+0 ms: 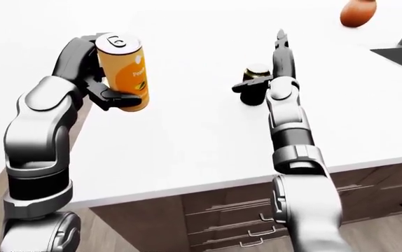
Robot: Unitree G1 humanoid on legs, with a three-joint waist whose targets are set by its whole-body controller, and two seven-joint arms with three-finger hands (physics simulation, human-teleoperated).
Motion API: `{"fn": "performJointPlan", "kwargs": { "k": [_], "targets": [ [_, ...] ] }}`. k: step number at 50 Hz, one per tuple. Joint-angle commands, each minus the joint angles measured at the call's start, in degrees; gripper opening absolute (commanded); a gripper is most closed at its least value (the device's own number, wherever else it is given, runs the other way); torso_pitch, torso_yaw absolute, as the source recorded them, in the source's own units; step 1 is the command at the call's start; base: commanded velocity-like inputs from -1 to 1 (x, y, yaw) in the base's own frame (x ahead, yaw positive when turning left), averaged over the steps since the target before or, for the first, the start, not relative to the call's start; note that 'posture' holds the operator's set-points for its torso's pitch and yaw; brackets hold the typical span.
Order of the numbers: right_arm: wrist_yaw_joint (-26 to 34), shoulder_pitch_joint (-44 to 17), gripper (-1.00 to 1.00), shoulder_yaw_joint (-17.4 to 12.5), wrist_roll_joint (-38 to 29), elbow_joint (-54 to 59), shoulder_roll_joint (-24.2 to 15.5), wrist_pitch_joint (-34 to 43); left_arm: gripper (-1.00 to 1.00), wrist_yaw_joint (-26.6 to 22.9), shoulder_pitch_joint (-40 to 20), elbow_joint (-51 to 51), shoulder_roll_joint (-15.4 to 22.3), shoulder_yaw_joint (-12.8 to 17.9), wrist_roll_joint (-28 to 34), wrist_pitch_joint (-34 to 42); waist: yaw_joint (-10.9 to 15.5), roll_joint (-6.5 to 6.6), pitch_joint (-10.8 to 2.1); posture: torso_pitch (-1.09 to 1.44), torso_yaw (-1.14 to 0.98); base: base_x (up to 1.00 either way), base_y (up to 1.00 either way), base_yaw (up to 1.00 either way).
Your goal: Move the drinks to the dining counter.
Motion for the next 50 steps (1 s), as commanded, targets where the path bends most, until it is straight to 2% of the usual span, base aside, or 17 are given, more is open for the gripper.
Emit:
{"fn": "performJointPlan", "kwargs": {
  "k": [1,10,19,36,40,50],
  "targets": [
    [-0.4,-2.4,1.0,-0.2,0.0,-2.4,-0.8,-1.4,-1.0,0.7,-2.4,-1.1,0.2,0.3,0.0,-2.4,0.0,-0.07,-1.85,0.0,0.0,0.0,0.0,0.0],
    [0.6,-2.0,1.0,-0.4,0.1,-7.6,-1.4,1.9,-1.0,1.4,-5.2,3.4,-1.0,-0.4,-0.1,-4.7,0.3,-0.31,-1.81,0.0,0.0,0.0,0.0,0.0],
    [1.4,-0.6,1.0,-1.2,0.4,-14.8,-2.1,6.2,-1.0,3.0,-10.2,14.3,-3.1,-1.1,-1.2,-10.9,0.4,-0.73,-1.86,0.0,0.0,0.0,0.0,0.0],
    [1.8,5.7,1.0,-2.8,2.2,-32.3,-2.4,15.3,-1.0,8.0,-20.8,43.3,-6.3,-1.6,-4.6,-28.2,0.6,-1.46,-2.12,0.0,0.0,0.0,0.0,0.0],
    [2.1,6.4,1.0,-3.1,2.5,-35.7,-2.6,17.4,-1.0,10.6,-23.6,52.2,-7.0,-1.2,-5.2,-34.1,0.6,-1.63,-2.2,0.0,0.0,0.0,0.0,0.0],
    [3.0,6.5,1.0,-3.2,2.6,-40.9,-2.8,21.0,-1.0,16.0,-27.3,65.2,-9.2,-1.1,-6.8,-43.5,0.5,-1.92,-2.33,0.0,0.0,0.0,0.0,0.0]
  ]
}}
